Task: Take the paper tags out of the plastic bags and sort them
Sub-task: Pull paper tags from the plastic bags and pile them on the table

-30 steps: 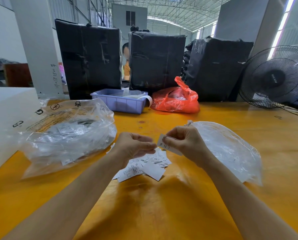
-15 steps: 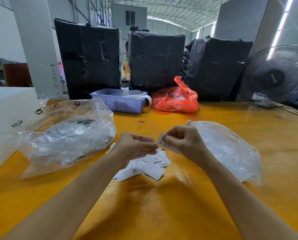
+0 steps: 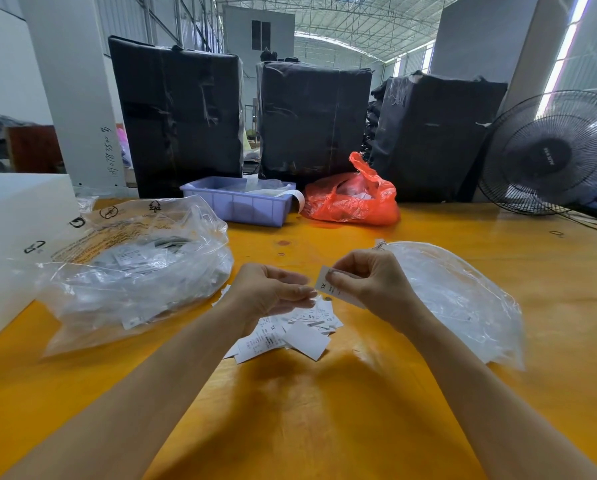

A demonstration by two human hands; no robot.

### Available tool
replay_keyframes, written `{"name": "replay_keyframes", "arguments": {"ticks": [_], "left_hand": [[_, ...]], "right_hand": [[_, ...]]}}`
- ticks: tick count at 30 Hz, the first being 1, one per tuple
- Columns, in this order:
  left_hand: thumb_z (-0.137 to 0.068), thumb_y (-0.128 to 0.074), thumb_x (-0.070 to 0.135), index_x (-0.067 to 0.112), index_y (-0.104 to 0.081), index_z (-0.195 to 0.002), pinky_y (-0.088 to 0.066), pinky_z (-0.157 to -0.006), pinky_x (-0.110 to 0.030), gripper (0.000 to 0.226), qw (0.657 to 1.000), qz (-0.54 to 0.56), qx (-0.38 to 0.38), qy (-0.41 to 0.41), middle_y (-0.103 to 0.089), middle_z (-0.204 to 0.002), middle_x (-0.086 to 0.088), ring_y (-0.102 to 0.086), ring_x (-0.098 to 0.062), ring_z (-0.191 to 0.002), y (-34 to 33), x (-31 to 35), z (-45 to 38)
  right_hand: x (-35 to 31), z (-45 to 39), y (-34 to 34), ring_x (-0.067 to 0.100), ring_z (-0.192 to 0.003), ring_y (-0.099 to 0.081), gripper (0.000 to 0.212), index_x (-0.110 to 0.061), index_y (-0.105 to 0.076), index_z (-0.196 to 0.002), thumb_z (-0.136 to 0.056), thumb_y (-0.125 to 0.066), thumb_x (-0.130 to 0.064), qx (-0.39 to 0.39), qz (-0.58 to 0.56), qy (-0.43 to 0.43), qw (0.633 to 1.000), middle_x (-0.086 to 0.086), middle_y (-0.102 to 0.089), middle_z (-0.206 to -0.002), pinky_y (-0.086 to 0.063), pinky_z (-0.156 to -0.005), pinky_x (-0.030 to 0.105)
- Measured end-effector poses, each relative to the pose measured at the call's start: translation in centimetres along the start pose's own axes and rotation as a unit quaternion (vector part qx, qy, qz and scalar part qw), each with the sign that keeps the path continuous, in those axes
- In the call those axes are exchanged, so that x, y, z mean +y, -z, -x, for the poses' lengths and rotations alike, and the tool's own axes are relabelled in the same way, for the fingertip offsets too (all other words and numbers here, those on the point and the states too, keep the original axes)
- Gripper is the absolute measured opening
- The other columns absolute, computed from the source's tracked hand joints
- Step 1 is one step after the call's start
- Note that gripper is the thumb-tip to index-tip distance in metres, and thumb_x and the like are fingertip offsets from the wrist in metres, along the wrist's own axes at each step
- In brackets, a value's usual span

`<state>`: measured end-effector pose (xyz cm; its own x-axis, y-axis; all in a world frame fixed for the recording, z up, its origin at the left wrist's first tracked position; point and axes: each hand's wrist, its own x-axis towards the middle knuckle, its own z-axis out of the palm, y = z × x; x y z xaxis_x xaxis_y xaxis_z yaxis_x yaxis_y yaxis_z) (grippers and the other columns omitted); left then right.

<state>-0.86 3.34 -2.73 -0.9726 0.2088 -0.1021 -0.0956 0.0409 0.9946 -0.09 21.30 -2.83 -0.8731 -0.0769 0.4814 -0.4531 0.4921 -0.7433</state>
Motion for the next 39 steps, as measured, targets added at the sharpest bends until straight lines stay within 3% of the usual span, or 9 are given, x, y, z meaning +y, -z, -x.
{"name": "replay_keyframes", "arguments": {"ticks": [11,18,22,31,39], "left_hand": [[-0.072,-0.075,0.005,0.008,-0.068,-0.087,-0.053,-0.071,-0.024,0.017,1.000,0.005,-0.003,0.002,-0.074,-0.074,-0.008,-0.072,-0.014,-0.067,0.06,0.09,-0.06],[-0.071,-0.076,0.006,0.009,-0.069,-0.085,-0.052,-0.059,-0.019,0.016,1.000,-0.003,-0.001,0.003,-0.074,-0.072,-0.009,-0.072,-0.013,-0.066,-0.02,0.01,-0.01],[-0.074,-0.075,0.006,0.010,-0.070,-0.086,-0.049,-0.056,-0.019,0.013,1.000,-0.004,-0.002,0.005,-0.074,-0.072,-0.008,-0.072,-0.013,-0.066,-0.06,-0.02,0.02],[-0.068,-0.079,0.006,0.009,-0.068,-0.086,-0.050,-0.064,-0.022,0.022,1.000,0.018,0.019,-0.009,-0.074,-0.072,-0.008,-0.072,-0.013,-0.066,-0.05,-0.01,0.05],[-0.067,-0.078,-0.002,0.011,-0.067,-0.090,-0.049,-0.067,-0.022,0.029,1.000,0.000,0.018,-0.016,-0.075,-0.079,0.000,-0.070,-0.008,-0.073,-0.14,-0.10,0.01]], "right_hand": [[-0.04,-0.01,0.21,0.010,-0.066,-0.062,0.007,0.000,-0.069,-0.082,-0.081,-0.070,-0.006,-0.010,0.007,0.001,1.000,0.006,-0.067,-0.076,-0.049,-0.059,0.017],[0.04,0.06,-0.04,0.018,-0.069,-0.063,0.007,-0.001,-0.070,-0.082,-0.081,-0.071,-0.007,-0.027,0.004,-0.008,1.000,0.011,-0.069,-0.077,-0.051,-0.064,0.034],[-0.01,0.07,-0.23,0.013,-0.064,-0.060,0.007,-0.001,-0.070,-0.082,-0.081,-0.071,-0.008,-0.032,-0.006,-0.018,0.999,0.007,-0.068,-0.074,-0.047,-0.059,0.026],[-0.04,0.10,0.18,0.007,-0.059,-0.060,0.009,-0.009,-0.068,-0.074,-0.081,-0.070,-0.004,-0.053,-0.030,-0.052,0.997,0.002,-0.066,-0.068,-0.049,-0.056,0.021],[0.10,-0.03,0.30,0.006,-0.058,-0.061,0.004,-0.002,-0.068,-0.079,-0.081,-0.070,-0.004,-0.031,-0.073,-0.066,0.995,0.005,-0.067,-0.071,-0.049,-0.055,0.018]]}}
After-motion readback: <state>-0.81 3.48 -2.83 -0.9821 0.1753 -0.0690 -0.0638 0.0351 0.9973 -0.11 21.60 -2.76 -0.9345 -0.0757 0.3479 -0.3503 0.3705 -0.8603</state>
